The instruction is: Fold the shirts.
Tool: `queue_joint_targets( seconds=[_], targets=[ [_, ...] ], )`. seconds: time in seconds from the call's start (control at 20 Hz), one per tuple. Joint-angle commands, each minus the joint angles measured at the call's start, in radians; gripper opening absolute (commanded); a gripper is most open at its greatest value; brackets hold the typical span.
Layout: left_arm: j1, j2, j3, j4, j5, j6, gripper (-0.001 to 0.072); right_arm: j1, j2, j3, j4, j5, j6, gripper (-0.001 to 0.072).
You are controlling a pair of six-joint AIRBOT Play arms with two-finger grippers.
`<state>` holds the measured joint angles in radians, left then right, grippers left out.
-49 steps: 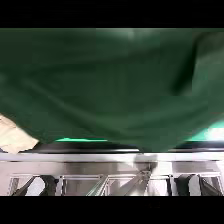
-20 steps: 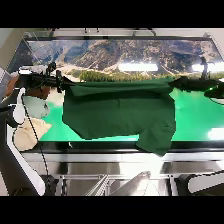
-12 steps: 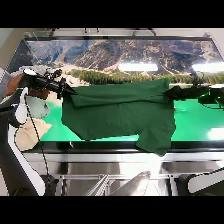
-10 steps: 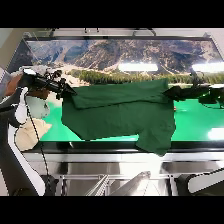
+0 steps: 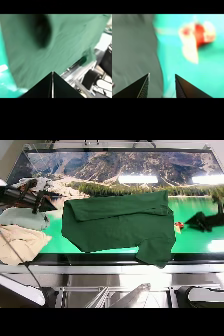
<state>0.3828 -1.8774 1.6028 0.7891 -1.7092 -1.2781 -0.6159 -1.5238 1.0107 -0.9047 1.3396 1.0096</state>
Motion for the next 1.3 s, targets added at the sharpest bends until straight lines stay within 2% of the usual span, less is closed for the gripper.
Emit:
queue_joint_targets(
  seconds=[0.0, 0.25, 0.3, 0.35, 0.4, 0.5, 0.55, 0.6, 0.75, 0.95, 1.15, 1.25],
  targets=[
    [0.074, 0.162, -0.263, 0.057, 0.068, 0.060, 0.0003, -0.038, 0.050, -0.215, -0.060, 0.019, 0.073, 0.0374],
    [0.161, 0.315, -0.498, 0.056, 0.164, 0.082, 0.0003, 0.063, 0.050, -0.432, -0.048, -0.050, 0.079, 0.0374],
    [0.174, 0.342, -0.538, 0.056, 0.180, 0.082, 0.0046, 0.090, 0.050, -0.454, -0.038, -0.078, 0.079, 0.0375],
    [0.184, 0.364, -0.576, 0.056, 0.193, 0.082, 0.0254, 0.113, 0.050, -0.465, -0.012, -0.098, 0.078, 0.0374],
    [0.190, 0.379, -0.607, 0.056, 0.204, 0.084, 0.0316, 0.136, 0.050, -0.467, 0.035, -0.112, 0.061, 0.0374],
    [0.191, 0.395, -0.669, 0.057, 0.220, 0.100, 0.0320, 0.164, 0.050, -0.467, 0.182, -0.131, -0.013, 0.0365],
    [0.184, 0.394, -0.697, 0.056, 0.222, 0.108, 0.0321, 0.177, 0.050, -0.467, 0.279, -0.130, -0.062, 0.0288],
    [0.174, 0.394, -0.727, 0.057, 0.232, 0.111, 0.0321, 0.185, 0.051, -0.467, 0.352, -0.125, -0.109, 0.0032],
    [0.119, 0.394, -0.802, 0.057, 0.293, 0.129, 0.0351, 0.203, 0.055, -0.467, 0.466, -0.124, -0.159, 0.0024],
    [0.007, 0.384, -0.851, 0.057, 0.385, 0.129, 0.0351, 0.206, 0.055, -0.467, 0.472, -0.124, -0.166, 0.0024],
    [-0.113, 0.268, -0.790, 0.053, 0.433, 0.129, 0.0351, 0.206, 0.055, -0.467, 0.472, -0.114, -0.173, 0.0025],
    [-0.159, 0.206, -0.741, 0.018, 0.411, 0.145, 0.0311, 0.206, 0.055, -0.467, 0.472, -0.090, -0.177, 0.0024]
  ],
)
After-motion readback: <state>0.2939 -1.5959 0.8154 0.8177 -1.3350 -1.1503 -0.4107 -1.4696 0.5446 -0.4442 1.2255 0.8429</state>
